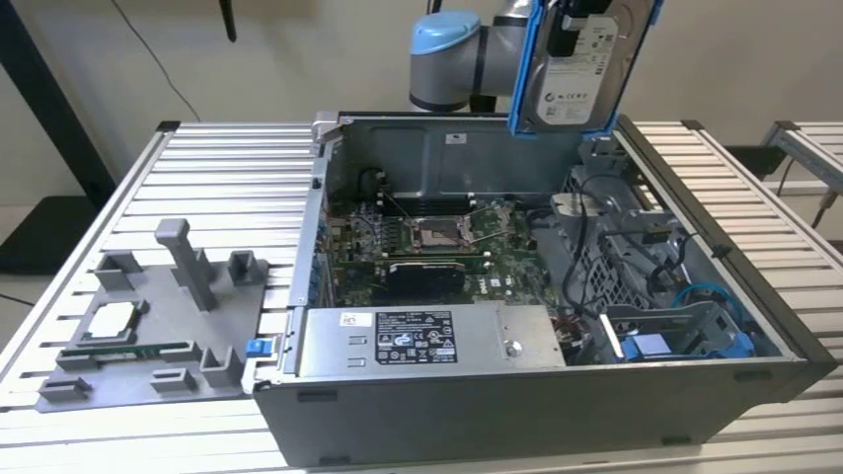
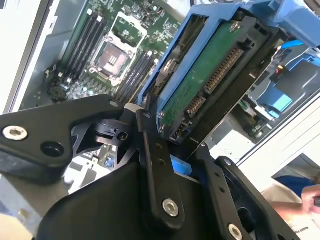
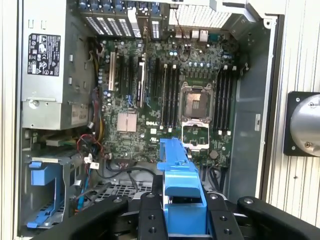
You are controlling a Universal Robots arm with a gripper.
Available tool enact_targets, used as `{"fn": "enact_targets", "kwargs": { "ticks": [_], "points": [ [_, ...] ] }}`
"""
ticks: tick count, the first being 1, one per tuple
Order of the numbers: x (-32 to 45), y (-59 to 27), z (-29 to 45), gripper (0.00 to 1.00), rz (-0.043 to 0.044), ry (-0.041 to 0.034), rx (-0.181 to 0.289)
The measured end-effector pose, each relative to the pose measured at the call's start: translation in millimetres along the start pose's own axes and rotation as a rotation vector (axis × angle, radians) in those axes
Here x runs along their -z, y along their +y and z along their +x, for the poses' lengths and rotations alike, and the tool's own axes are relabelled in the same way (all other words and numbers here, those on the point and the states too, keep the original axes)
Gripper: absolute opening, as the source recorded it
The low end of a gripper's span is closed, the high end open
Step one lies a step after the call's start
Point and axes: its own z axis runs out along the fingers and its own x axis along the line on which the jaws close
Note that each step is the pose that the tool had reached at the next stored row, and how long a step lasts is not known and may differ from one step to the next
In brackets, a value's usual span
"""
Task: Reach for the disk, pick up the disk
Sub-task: 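Pick up the disk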
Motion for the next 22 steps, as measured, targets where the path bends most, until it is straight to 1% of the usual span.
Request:
{"fn": "enact_targets", "kwargs": {
  "ticks": [3,5,11,14,17,22],
  "points": [
    [0.0,-2.2,0.1,0.0,0.0,0.0,0.0],
    [0.1,-5.5,0.3,0.0,0.0,0.0,0.0],
    [0.3,-25.5,1.7,0.0,-0.0002,0.0,0.0],
    [0.2,-32.6,3.5,0.0,-0.0002,0.0,0.0],
    [-0.3,-36.8,5.3,0.0,-0.0002,-0.0001,-0.002],
    [-1.4,-38.3,7.1,0.0,0.0001,-0.0003,-0.02]
  ]
}}
